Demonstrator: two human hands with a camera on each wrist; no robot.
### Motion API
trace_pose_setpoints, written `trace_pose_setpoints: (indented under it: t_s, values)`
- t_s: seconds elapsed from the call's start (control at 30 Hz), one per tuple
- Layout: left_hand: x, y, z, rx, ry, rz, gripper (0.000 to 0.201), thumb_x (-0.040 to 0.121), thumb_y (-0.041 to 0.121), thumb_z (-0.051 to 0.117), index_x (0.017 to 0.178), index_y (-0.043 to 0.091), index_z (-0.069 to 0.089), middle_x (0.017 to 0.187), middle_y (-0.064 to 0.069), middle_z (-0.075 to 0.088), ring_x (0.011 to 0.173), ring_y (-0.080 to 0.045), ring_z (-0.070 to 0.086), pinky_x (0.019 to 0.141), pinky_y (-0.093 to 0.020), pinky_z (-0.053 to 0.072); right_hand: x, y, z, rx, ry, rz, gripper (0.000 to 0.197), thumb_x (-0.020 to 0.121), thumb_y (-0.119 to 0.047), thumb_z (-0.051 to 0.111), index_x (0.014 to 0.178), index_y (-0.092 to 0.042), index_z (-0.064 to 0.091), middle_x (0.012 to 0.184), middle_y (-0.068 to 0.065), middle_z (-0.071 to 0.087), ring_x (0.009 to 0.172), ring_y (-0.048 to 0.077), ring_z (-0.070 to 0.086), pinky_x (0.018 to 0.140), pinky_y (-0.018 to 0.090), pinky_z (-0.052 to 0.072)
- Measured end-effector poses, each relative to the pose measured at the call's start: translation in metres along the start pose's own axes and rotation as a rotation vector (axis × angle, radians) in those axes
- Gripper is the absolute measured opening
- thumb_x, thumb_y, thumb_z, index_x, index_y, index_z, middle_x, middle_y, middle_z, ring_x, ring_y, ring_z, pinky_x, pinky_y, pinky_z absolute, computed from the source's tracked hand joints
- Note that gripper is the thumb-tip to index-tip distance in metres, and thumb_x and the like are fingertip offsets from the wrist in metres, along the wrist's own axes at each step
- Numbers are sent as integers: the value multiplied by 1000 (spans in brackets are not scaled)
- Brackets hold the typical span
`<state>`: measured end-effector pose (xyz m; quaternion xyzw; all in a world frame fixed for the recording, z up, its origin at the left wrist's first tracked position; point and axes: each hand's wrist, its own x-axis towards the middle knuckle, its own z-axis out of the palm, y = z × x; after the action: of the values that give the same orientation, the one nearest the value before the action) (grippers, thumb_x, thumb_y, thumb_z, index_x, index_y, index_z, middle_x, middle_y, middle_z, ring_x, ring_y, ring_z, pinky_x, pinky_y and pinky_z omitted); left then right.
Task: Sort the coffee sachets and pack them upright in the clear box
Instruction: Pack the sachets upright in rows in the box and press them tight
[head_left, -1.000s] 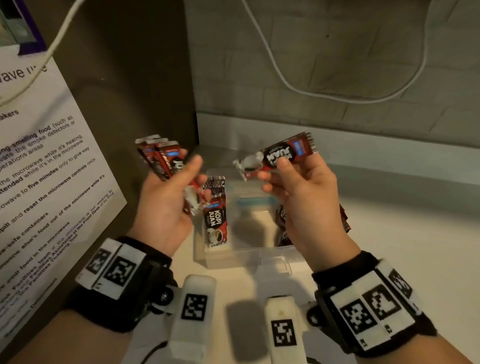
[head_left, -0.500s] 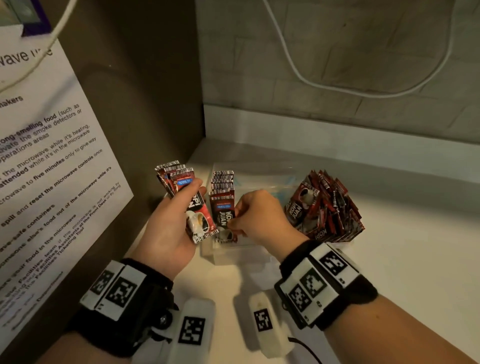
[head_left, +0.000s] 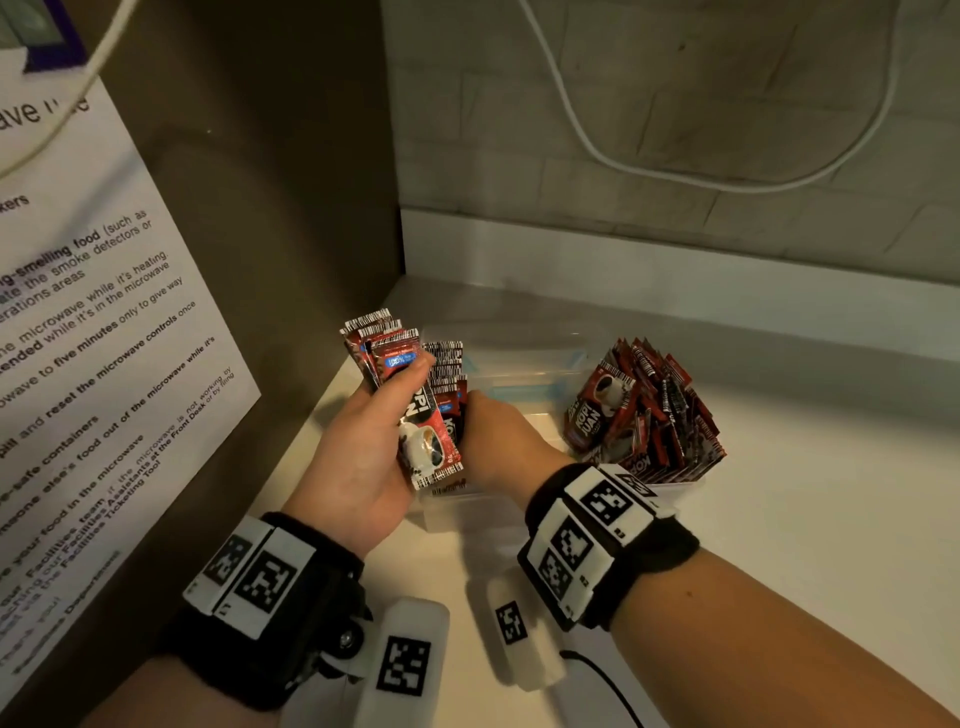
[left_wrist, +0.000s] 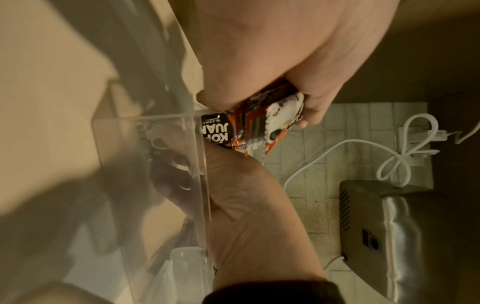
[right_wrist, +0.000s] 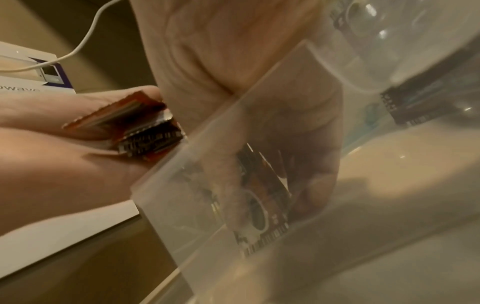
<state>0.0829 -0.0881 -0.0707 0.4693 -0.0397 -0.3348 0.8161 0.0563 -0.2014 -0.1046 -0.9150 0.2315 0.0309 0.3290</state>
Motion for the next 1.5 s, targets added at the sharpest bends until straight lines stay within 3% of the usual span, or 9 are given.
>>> trace_pose_setpoints:
  t_s: [0.4,0.63,0.77,0.83,0.93,1.03,1.2,1.33,1.5]
  values:
    - [6,2,-5,-14,-4,6,26,83,24,65,108,18,67,102,-8,74,90,-24,71,77,-39,59,1,0,4,-95,-106,-32,61,75,-25,78,126,-11,49,118,7,59,110,26,58,78,26,41]
    - [7,5,-5,-10,0,21,25,86,24,63,110,18,66,103,-6,74,100,-27,70,88,-44,54,-5,-3,1,6,-102,33,51,66,-22,83,110,-15,59,94,0,59,96,21,62,70,24,43]
    - [6,10,-8,-24,20,72,9,93,19,57,99,18,64,77,1,74,74,-16,73,67,-36,58,-11,-2,-8,113,-84,72,36,64,-18,84,80,-19,52,81,-6,58,72,9,53,64,22,42]
    - [9,16,-12,-32,78,93,8,94,19,58,99,19,64,83,3,73,74,-12,72,57,-29,57,-14,-1,-16,145,-47,84,44,62,-22,86,89,-18,51,88,-6,55,77,9,49,70,23,43]
    - [15,26,-22,-20,183,117,4,90,24,65,93,23,67,95,4,69,93,-10,66,72,-30,52,-16,-1,-31,164,-1,108,72,63,-27,85,123,-9,50,98,-3,49,91,13,48,84,27,46]
    - [18,32,-30,-27,246,124,9,85,29,69,91,24,64,75,7,66,67,-5,66,67,-28,50,-21,1,-42,247,42,114,76,66,-26,84,129,-9,46,104,1,55,98,18,55,90,33,50]
    - [12,29,-20,-35,147,123,8,89,24,62,84,20,65,68,4,63,59,-8,61,58,-25,50,-34,-14,-55,497,290,-56,35,80,-22,71,112,-15,60,84,-2,58,71,10,55,61,20,42]
    - [1,22,1,28,-9,110,8,92,12,58,88,12,66,73,-8,71,64,-19,71,54,-31,56,-50,-33,-60,689,103,-168,27,77,-16,77,100,-6,65,75,5,60,59,8,54,49,14,41]
    - [-4,18,10,83,-23,93,13,85,11,65,98,9,69,83,-13,73,73,-25,73,54,-31,56,-49,-29,-50,715,91,-210,27,69,-3,82,87,4,63,56,-1,45,54,13,45,56,27,44]
